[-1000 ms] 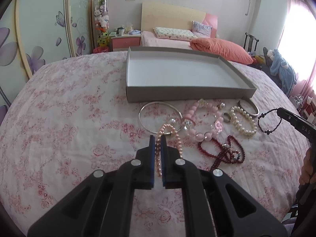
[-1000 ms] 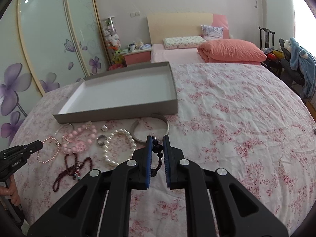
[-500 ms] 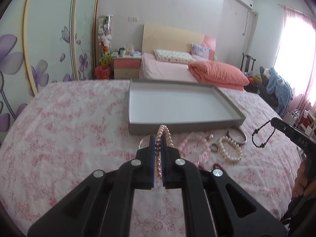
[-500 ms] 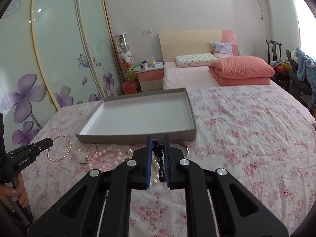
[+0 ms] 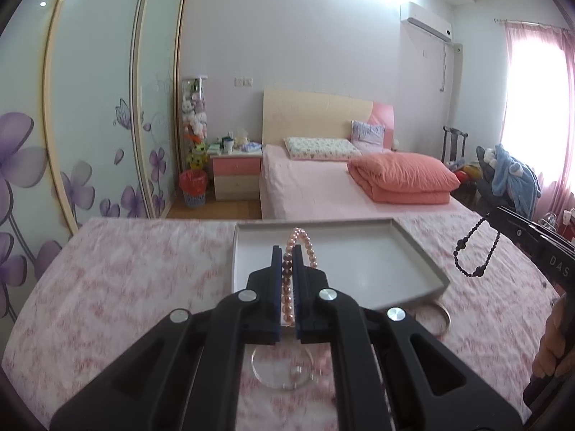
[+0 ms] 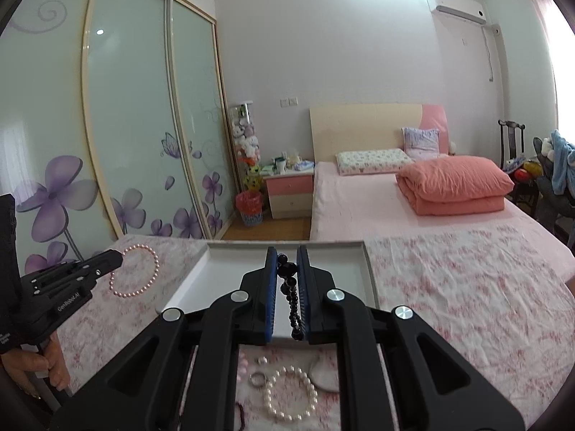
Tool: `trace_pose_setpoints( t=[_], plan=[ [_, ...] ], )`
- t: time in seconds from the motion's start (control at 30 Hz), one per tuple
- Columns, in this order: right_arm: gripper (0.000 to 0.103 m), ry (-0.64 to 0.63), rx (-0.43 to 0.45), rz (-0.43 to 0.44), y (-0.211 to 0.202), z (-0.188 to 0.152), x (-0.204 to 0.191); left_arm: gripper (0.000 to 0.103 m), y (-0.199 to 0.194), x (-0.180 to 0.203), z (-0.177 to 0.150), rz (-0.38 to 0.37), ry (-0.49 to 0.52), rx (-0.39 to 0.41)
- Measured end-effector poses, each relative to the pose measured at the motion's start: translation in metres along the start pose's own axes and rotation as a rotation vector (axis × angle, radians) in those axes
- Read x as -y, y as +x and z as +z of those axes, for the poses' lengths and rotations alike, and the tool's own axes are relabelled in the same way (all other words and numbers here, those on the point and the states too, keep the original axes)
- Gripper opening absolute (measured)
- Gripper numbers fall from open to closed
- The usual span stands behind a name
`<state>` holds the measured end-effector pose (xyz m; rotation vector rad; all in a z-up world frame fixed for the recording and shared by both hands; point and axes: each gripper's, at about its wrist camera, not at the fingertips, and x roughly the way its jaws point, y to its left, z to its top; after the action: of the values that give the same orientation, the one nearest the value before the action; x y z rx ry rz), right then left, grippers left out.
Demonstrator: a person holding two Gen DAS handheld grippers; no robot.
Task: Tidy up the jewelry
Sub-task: 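Carry both bracelets into the grey tray and open both tools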
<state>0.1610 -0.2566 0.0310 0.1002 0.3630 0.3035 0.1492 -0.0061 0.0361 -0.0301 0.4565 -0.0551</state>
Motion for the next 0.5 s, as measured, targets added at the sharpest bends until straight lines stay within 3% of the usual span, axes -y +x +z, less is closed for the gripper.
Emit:
trace_pose_setpoints(
  t=[0.27,0.5],
  plan=[
    [0.012,-0.009,0.014,-0.016,0.039,0.012,0.000,0.006,0.041,0.003,0.018,0.032,-0.007,0.008],
    [0.012,0.021,-0.069,-0.014,0.098,0.014,0.007,0.006,0.089,0.003,0.023,0.029,-0.017,-0.040]
  ],
)
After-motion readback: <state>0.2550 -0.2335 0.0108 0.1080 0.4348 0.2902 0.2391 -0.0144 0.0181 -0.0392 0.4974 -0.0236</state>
